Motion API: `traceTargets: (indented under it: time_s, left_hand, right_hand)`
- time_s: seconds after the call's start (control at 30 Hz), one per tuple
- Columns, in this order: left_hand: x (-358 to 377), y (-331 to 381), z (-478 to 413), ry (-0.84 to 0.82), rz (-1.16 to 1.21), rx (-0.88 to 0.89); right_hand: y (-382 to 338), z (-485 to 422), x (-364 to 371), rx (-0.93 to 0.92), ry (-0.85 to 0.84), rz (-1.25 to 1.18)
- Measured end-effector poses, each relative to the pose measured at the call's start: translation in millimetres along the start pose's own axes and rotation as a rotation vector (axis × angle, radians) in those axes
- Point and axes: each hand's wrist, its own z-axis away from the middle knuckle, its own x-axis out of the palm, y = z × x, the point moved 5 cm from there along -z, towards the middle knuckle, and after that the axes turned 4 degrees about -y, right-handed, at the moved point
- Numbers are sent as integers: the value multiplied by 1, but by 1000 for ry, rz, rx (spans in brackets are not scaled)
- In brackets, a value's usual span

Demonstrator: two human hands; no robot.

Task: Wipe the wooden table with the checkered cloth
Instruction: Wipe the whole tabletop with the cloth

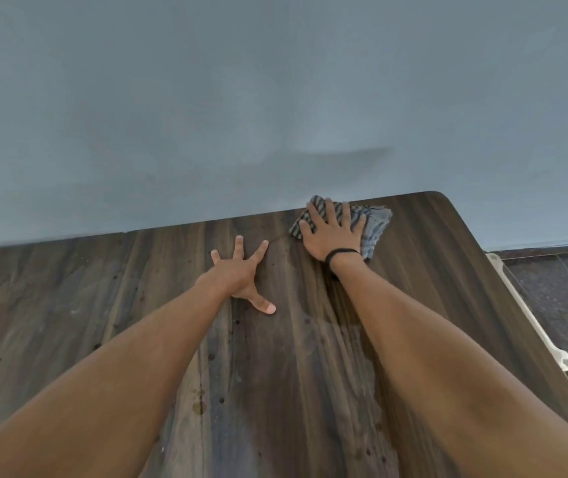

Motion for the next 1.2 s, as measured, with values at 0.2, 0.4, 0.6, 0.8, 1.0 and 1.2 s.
traceTargets:
  time_s: [0.2, 0.4, 0.6, 0.8, 1.0, 1.2]
  left_hand:
    - [0, 1, -2, -2, -17, -1]
    - [2, -1, -3, 7, -29, 8]
    - [1, -4, -7, -6, 12, 0]
    - [2, -2, -4, 6, 18, 7]
    - [0, -1, -3, 8, 17, 11]
    - [-1, -3, -2, 24, 63, 7]
  right_hand:
    - [-7, -6, 0, -115, -9, 29]
    - [-9, 45, 28, -287, 24, 117]
    - [25, 20, -6, 26, 28, 0]
    - [43, 82, 16, -163, 44, 74]
    - [32, 111, 30, -201, 77, 108]
    - [47, 129, 21, 0, 72, 38]
